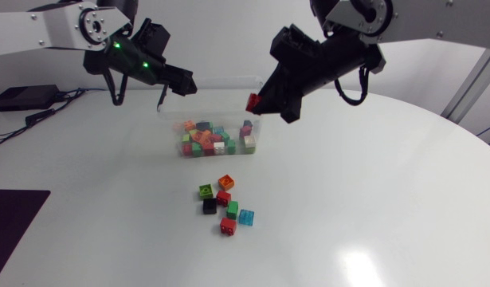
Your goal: Place the duplo bricks in the container
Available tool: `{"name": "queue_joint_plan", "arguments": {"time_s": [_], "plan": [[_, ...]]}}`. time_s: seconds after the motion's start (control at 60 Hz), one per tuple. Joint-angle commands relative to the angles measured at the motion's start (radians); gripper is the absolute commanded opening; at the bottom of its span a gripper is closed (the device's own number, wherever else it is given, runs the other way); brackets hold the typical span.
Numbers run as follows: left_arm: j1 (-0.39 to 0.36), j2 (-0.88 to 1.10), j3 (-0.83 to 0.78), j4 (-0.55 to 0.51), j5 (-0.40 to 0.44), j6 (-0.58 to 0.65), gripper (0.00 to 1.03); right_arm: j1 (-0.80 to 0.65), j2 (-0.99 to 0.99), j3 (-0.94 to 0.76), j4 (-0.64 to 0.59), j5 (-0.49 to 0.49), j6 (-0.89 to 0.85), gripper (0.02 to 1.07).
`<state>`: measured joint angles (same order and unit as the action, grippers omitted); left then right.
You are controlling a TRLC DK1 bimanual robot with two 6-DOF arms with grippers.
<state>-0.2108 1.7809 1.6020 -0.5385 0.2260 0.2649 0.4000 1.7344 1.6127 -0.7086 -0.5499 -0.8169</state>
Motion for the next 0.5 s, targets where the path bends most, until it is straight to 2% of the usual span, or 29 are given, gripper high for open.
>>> {"name": "queue_joint_plan", "arguments": {"time_s": [0.0, 0.283, 0.483], "plan": [[-0.009, -0.12, -0.1, -0.021, -0.008, 0.065, 0.99, -0.003, 0.045, 0.052, 0.04, -0.004, 0.091, 0.25], [-0.024, -0.298, -0.39, -0.052, -0.01, 0.227, 0.99, 0.01, 0.202, 0.225, 0.175, 0.028, 0.292, 0.25], [-0.041, -0.324, -0.527, -0.037, -0.01, 0.307, 0.99, 0.049, 0.32, 0.332, 0.201, 0.087, 0.348, 0.25]]}}
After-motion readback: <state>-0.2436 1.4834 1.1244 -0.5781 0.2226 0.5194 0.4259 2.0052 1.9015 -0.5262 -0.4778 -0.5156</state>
